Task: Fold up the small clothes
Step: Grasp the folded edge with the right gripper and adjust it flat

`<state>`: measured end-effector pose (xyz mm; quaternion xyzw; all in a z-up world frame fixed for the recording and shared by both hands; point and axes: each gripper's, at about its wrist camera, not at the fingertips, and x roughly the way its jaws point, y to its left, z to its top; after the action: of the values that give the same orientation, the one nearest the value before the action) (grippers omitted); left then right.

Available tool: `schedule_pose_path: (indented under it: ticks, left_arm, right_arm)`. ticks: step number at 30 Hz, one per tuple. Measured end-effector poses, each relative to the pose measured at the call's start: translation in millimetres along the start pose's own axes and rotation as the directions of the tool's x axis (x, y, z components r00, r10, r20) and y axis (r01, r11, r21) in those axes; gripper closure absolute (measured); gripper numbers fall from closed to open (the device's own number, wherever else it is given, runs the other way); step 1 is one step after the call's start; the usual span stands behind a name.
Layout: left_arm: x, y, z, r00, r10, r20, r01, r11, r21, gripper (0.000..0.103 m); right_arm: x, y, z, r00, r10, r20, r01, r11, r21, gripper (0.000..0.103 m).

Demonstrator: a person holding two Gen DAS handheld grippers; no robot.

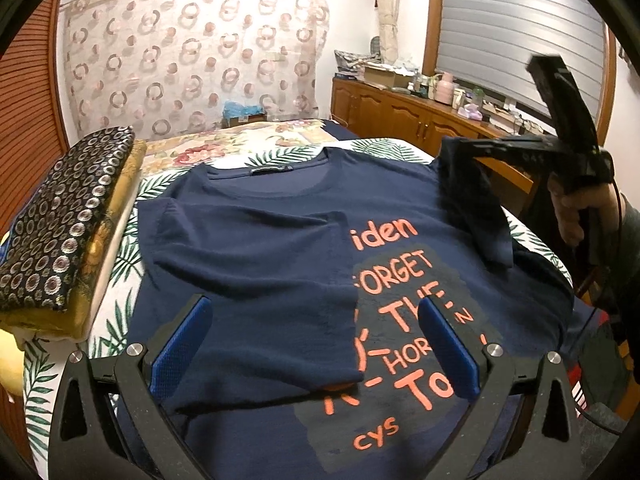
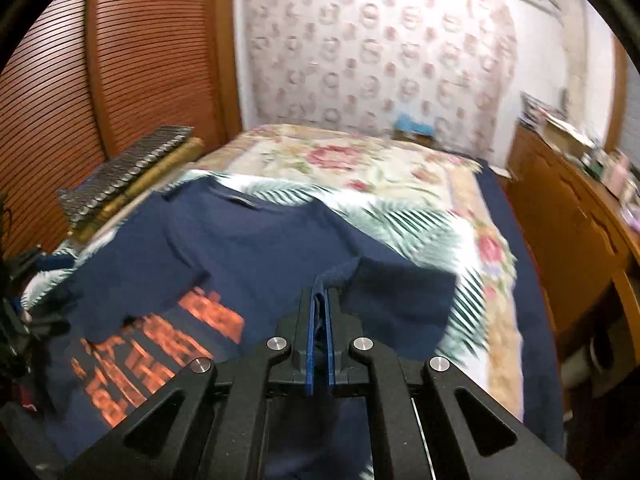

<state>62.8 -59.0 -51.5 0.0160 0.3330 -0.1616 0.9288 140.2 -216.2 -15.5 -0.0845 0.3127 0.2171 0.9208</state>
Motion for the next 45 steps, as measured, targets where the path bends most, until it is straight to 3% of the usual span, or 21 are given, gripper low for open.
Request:
schedule_pose_path:
  ticks: [6, 11, 13, 21, 30, 39, 43, 45]
  left_arm:
    - [-1.5, 10.3, -4.3, 1.0, 0.001, 0.0, -0.001, 1.0, -0.026, 0.0]
    - [-2.7, 13.9, -7.1, 1.0, 0.005, 0.0, -0.005, 0.999, -0.031, 0.0]
    - [-3.9, 16.0, -7.3, 1.0, 0.007, 0.003, -0.006, 0.999, -0.037, 0.0]
    - [-5.2, 16.2, -6.6, 1.0, 0.003, 0.01, -0.003, 0.999, -0.039, 0.0]
    - [-3.7, 15.2, -5.3, 1.0, 0.005, 0.001, -0.005, 1.0, -0.031, 0.0]
    - [-3.0, 18.4, -6.0, 1.0, 0.015, 0.0, -0.015, 0.999, -0.038, 0.0]
    - [-2.7, 21.8, -6.7, 1.0, 0.02, 0.0, -0.02, 0.999, -0.044, 0.0]
    - [-3.2, 23.6, -6.1, 1.0, 0.024, 0.002, -0.024, 0.999, -0.047, 0.0]
  right_arm:
    - [29.2, 17.3, 22.8, 0.997, 0.063, -0.043, -0.065, 0.997, -0.039, 0.099]
    - [33.2, 20.3, 29.1, 0.998, 0.056, -0.03, -0.058, 0.996, -0.07, 0.08]
    - [31.2, 19.0, 26.2, 0.999, 0.04, -0.031, -0.042, 0.996, -0.074, 0.08]
    - [8.7, 24.2, -26.4, 0.995, 0.002, -0.103, -0.01, 0.997, -0.075, 0.08]
    - [-6.2, 40.8, -72.7, 0.985, 0.035, -0.168, -0.048, 0.996, -0.079, 0.079]
    - [6.0, 40.1, -80.6, 0.977, -0.025, -0.21, -0.002, 0.992, -0.127, 0.079]
    - [10.0, 43.8, -81.8, 0.98, -0.014, -0.199, -0.014, 0.99, -0.137, 0.095]
    - [5.3, 41.8, -77.4, 0.984, 0.021, -0.176, -0.04, 0.993, -0.109, 0.095]
